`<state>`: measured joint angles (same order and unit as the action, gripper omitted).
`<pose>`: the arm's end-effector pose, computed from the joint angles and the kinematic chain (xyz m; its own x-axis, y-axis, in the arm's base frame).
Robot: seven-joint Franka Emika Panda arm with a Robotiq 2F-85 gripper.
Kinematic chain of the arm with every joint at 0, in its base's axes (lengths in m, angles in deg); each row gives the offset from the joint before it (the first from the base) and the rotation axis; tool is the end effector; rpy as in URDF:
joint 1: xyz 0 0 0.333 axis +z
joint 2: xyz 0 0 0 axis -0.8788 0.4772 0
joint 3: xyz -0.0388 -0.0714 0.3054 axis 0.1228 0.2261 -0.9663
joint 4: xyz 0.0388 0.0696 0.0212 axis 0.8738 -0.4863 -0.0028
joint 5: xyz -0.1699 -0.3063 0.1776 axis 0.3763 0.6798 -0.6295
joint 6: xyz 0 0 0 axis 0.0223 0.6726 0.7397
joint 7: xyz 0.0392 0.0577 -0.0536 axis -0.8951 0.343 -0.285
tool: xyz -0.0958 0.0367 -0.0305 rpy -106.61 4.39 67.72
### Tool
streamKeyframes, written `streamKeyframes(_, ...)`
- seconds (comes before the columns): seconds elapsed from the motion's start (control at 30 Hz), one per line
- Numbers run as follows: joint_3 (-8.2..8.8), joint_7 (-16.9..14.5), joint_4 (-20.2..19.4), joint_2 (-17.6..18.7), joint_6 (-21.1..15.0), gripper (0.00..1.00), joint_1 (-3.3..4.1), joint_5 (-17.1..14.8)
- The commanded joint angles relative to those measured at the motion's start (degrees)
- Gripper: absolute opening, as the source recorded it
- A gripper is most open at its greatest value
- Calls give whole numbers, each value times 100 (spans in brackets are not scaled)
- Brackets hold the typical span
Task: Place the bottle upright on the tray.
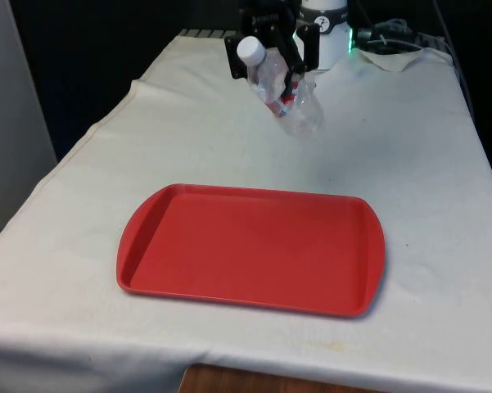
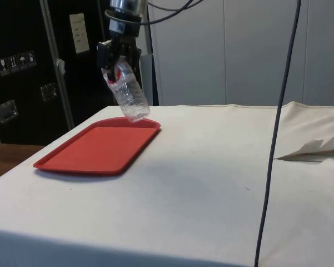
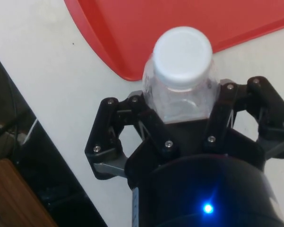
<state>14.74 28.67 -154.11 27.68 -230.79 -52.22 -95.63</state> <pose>0.6025 -0.0633 0.3568 0.9190 -0.3068 0.2475 -0.2531 -0.9406 -0.2261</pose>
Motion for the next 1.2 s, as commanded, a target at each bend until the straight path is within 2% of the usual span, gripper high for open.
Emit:
streamKeyframes(0.0,-52,-126,-6,-11,-97,0,-17,-132)
streamKeyframes(0.13,-74,-407,-6,6,-218,0,-17,-275)
streamKeyframes(0.17,-17,-275,-6,11,-120,0,0,-138)
streamKeyframes(0.2,-74,-464,-6,17,-241,0,-17,-309)
streamKeyframes(0.43,-115,-911,11,80,-476,0,-23,-561)
streamKeyframes(0.47,-57,-808,0,80,-407,0,0,-435)
streamKeyframes(0.5,-126,-963,17,92,-504,0,-23,-590)
streamKeyframes(0.7,-166,-1335,34,143,-693,0,-29,-796)
streamKeyframes(0.73,-103,-1232,11,143,-636,0,0,-665)
streamKeyframes(0.77,-178,-1392,29,149,-722,0,-29,-825)
streamKeyframes(0.97,-223,-1811,23,178,-900,0,-34,-1060)
streamKeyframes(1.0,-143,-1702,11,189,-825,0,0,-911)
streamKeyframes(1.03,-229,-1874,23,183,-922,0,-34,-1089)
streamKeyframes(1.17,-275,-2189,29,218,-1054,0,-34,-1278)
